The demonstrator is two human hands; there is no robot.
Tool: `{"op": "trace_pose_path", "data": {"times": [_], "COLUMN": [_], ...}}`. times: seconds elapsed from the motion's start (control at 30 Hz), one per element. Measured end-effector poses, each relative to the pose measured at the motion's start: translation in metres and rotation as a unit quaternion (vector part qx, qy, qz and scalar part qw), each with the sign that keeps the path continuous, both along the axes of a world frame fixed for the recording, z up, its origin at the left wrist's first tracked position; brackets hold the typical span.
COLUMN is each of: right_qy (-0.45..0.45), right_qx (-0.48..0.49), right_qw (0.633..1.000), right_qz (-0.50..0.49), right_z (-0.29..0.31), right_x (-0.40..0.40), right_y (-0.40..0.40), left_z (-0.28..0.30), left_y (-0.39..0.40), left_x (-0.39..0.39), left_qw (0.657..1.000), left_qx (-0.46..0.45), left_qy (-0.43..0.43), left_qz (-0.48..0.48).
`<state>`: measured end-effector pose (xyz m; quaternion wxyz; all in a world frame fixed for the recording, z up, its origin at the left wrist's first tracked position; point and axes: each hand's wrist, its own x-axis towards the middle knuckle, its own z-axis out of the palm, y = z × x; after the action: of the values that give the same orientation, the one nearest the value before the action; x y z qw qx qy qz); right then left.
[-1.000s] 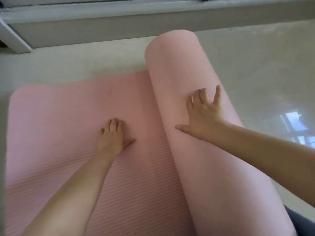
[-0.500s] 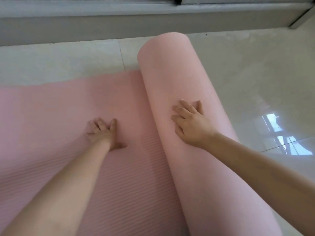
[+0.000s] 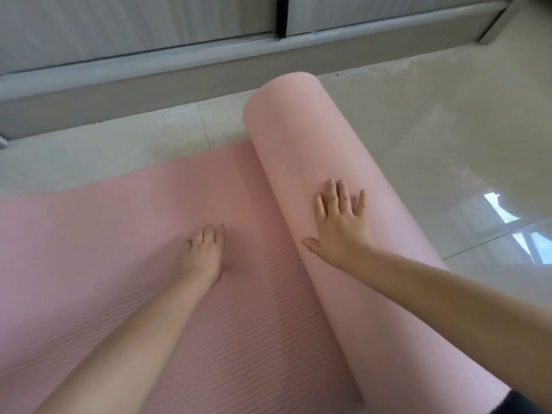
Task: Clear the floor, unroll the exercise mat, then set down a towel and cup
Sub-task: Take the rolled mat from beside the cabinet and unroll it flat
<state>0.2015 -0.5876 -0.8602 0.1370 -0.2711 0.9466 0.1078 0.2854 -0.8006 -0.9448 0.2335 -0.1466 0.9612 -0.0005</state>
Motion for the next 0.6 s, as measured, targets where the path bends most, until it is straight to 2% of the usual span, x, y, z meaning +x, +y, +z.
{"op": "trace_pose_path", "data": {"times": [0.1, 0.2, 0.27, 0.33, 0.43, 0.6], "right_qy": [-0.027, -0.069, -0.091, -0.076, -0.028, -0.004], "right_qx": [-0.002, 0.052, 0.083, 0.09, 0.065, 0.008], "right_qw": [0.995, 0.972, 0.965, 0.963, 0.964, 0.973], "right_qz": [0.1, 0.221, 0.233, 0.243, 0.256, 0.23], "right_z": [0.014, 0.031, 0.042, 0.045, 0.045, 0.037], "right_x": [-0.013, -0.032, -0.04, -0.043, -0.045, -0.067], "right_y": [0.016, 0.039, 0.047, 0.05, 0.055, 0.074], "left_z": [0.007, 0.016, 0.025, 0.035, 0.052, 0.075], "left_y": [0.024, 0.053, 0.07, 0.081, 0.095, 0.115], "left_x": [-0.006, -0.012, -0.013, -0.014, -0.022, -0.042], "left_qw": [0.999, 0.998, 0.995, 0.993, 0.993, 0.995], "left_qx": [0.022, 0.046, 0.067, 0.074, 0.071, 0.077], "left_qy": [-0.021, -0.028, -0.052, -0.066, -0.051, -0.026], "left_qz": [-0.028, -0.035, -0.049, -0.068, -0.084, -0.053]}}
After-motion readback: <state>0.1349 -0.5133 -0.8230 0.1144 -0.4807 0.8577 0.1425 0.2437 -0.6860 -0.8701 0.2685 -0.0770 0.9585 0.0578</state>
